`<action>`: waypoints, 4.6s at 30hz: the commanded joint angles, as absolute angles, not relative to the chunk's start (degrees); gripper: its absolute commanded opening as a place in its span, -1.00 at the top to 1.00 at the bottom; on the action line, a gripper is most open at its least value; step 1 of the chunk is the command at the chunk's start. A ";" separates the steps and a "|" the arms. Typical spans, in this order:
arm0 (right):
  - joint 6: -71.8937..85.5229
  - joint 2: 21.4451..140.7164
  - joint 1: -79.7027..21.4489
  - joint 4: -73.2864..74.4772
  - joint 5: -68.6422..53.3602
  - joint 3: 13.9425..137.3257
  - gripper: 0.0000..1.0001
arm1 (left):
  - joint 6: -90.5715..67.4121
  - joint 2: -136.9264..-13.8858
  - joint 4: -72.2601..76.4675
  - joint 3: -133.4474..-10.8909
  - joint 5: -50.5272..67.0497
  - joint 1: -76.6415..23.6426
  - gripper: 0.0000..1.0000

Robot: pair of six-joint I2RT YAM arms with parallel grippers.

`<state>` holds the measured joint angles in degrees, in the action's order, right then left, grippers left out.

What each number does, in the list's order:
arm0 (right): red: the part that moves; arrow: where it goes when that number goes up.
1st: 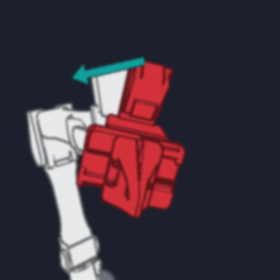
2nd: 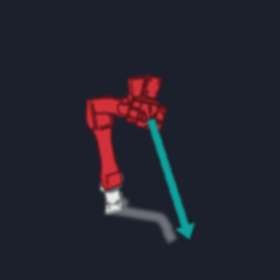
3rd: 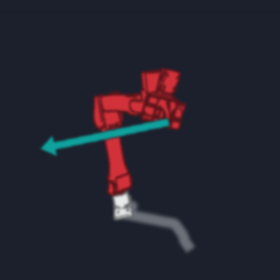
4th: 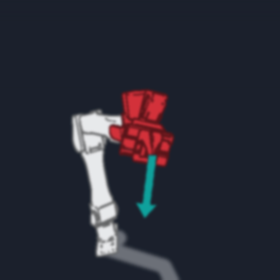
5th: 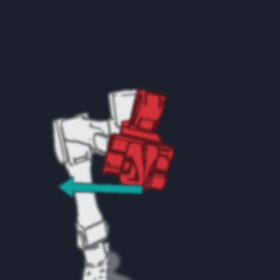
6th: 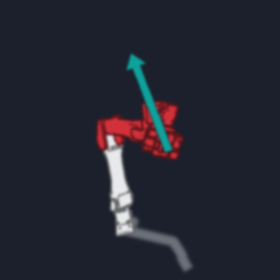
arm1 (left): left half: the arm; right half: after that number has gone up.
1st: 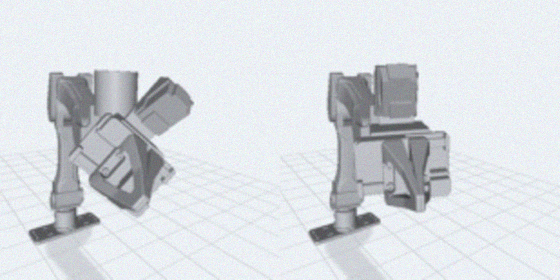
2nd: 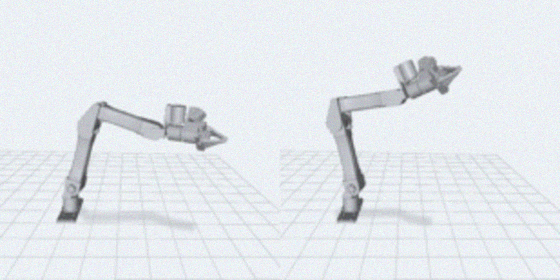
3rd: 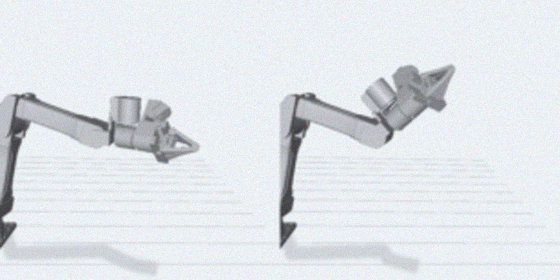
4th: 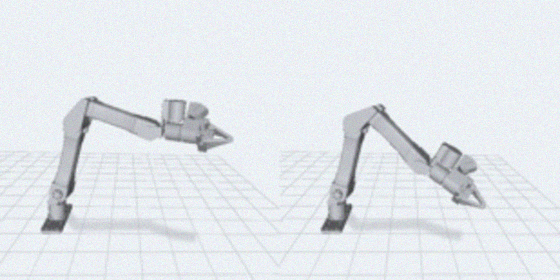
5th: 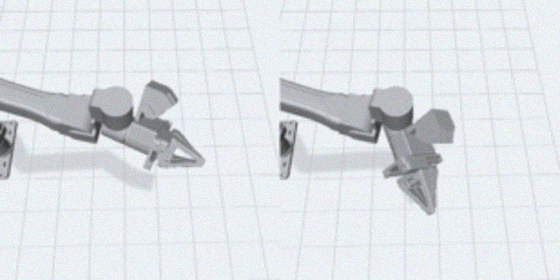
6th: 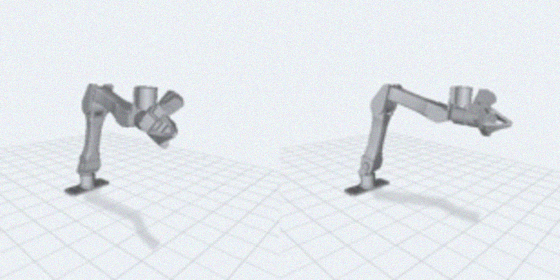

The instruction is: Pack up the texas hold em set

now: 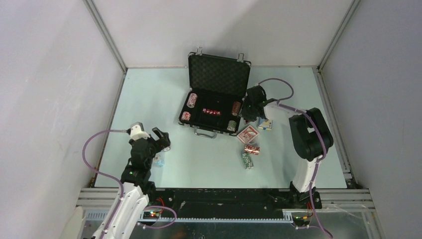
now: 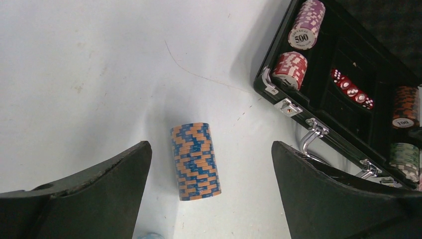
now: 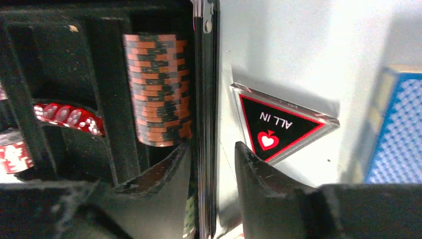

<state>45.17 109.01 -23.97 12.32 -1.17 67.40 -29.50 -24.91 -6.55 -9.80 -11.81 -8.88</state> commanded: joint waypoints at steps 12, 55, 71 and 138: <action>34.78 84.03 -24.24 10.34 3.98 57.81 -0.12 | -33.67 -38.57 -15.62 -20.98 -18.26 -11.49 -0.88; 29.42 61.64 -27.32 5.56 -4.88 37.44 -0.08 | -24.20 -64.76 -11.44 -43.72 3.95 -15.82 0.45; 26.01 48.34 -27.67 10.83 -2.33 37.26 -0.06 | -4.77 -95.63 -15.62 -75.09 7.72 -16.96 0.65; 38.89 70.47 -52.87 20.86 12.64 33.00 -0.17 | -24.19 -60.64 -10.17 -39.43 -8.79 -24.43 -0.85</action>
<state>35.86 67.51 -51.44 23.24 9.63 32.75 -21.17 -66.08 -13.78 -43.40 -6.52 -24.25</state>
